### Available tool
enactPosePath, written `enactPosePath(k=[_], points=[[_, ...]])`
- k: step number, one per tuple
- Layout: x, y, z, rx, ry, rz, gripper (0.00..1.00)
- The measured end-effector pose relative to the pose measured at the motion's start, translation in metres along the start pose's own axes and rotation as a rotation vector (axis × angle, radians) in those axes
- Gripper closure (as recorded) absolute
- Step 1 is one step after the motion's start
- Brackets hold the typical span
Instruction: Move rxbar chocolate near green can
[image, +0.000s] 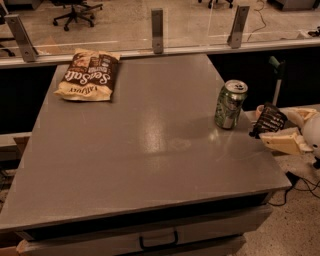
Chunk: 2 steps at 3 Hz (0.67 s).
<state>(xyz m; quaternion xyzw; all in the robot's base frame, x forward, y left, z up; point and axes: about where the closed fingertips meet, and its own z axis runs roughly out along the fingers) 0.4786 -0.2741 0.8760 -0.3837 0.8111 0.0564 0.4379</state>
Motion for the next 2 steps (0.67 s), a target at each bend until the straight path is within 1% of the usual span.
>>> enactPosePath(k=[1,2], points=[[0.006,0.005,0.020,-0.007,0.014,0.038,0.82],[0.008,0.014,0.040,-0.031,0.022,0.059,0.61]])
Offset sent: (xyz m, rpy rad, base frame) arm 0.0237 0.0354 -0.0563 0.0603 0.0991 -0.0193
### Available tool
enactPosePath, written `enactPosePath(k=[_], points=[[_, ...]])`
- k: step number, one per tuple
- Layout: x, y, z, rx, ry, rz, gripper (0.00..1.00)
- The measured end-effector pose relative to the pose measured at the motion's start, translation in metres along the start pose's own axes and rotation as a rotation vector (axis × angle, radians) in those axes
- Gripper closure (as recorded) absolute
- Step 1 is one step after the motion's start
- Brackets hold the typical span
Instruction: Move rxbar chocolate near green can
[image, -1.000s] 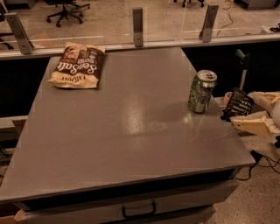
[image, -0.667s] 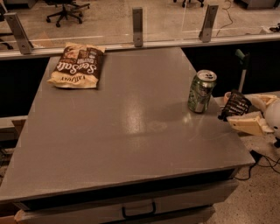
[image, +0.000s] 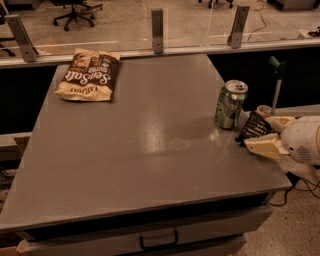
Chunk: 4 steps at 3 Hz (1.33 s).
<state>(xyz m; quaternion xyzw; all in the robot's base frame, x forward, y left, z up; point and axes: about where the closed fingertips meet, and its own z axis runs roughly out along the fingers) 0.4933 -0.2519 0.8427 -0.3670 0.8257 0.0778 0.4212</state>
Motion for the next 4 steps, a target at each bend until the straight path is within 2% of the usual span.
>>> enactPosePath(k=[2,3,4], points=[[-0.008,0.018,0.031,-0.069,0.003,0.004,0.14],[-0.010,0.018,0.030,-0.070,0.003,0.004,0.00],[-0.010,0.018,0.030,-0.069,0.003,0.004,0.00]])
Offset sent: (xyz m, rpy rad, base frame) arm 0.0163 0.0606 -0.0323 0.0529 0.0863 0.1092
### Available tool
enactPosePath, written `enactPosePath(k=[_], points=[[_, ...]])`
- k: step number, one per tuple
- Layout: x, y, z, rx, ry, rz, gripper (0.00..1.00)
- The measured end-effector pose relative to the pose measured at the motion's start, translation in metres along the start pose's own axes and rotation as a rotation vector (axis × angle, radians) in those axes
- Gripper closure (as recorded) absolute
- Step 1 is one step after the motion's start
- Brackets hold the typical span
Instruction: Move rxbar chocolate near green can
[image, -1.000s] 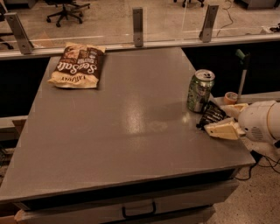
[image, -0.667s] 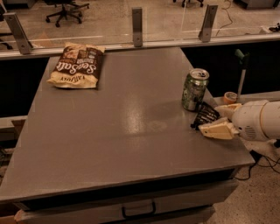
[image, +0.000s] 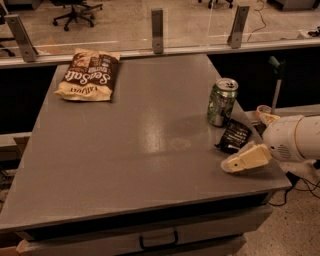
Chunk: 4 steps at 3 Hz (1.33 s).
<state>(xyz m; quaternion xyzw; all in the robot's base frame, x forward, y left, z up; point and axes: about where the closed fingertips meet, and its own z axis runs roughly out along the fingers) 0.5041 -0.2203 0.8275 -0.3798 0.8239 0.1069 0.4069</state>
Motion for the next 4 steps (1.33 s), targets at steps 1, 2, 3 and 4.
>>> enactPosePath(k=[1,2,3,4], points=[[-0.022,-0.016,-0.031,0.033,-0.032,-0.062,0.00],[-0.067,-0.039,-0.097,0.062,-0.073,-0.200,0.00],[-0.115,-0.042,-0.146,0.033,-0.089,-0.378,0.00],[-0.136,-0.035,-0.172,0.019,-0.102,-0.425,0.00]])
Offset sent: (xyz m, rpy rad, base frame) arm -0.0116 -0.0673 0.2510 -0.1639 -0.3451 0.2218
